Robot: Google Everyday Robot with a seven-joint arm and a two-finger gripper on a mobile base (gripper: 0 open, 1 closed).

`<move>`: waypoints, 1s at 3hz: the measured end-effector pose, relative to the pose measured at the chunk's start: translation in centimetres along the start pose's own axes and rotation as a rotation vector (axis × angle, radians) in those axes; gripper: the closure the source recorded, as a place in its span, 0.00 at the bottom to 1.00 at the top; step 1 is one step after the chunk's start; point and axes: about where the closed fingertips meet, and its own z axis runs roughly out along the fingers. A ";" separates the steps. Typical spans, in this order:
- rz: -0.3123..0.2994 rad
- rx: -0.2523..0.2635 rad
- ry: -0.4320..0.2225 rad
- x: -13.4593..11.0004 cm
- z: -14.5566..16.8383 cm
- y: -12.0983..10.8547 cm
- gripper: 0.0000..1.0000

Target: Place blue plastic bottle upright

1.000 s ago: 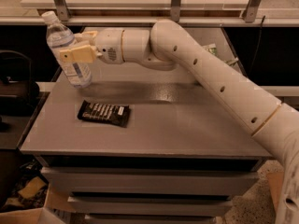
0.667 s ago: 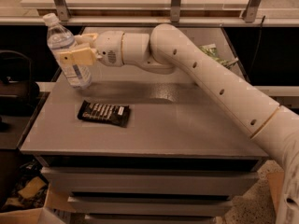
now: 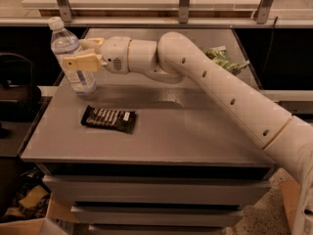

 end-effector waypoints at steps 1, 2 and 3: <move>-0.001 0.010 -0.010 0.0 -0.1 -0.1 0.59; -0.002 0.016 -0.020 0.0 -0.1 -0.2 0.35; 0.000 0.019 -0.023 0.2 -0.1 -0.2 0.12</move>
Offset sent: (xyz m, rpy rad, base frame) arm 0.0069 -0.0078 -0.0017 0.0298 -0.0042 -0.0329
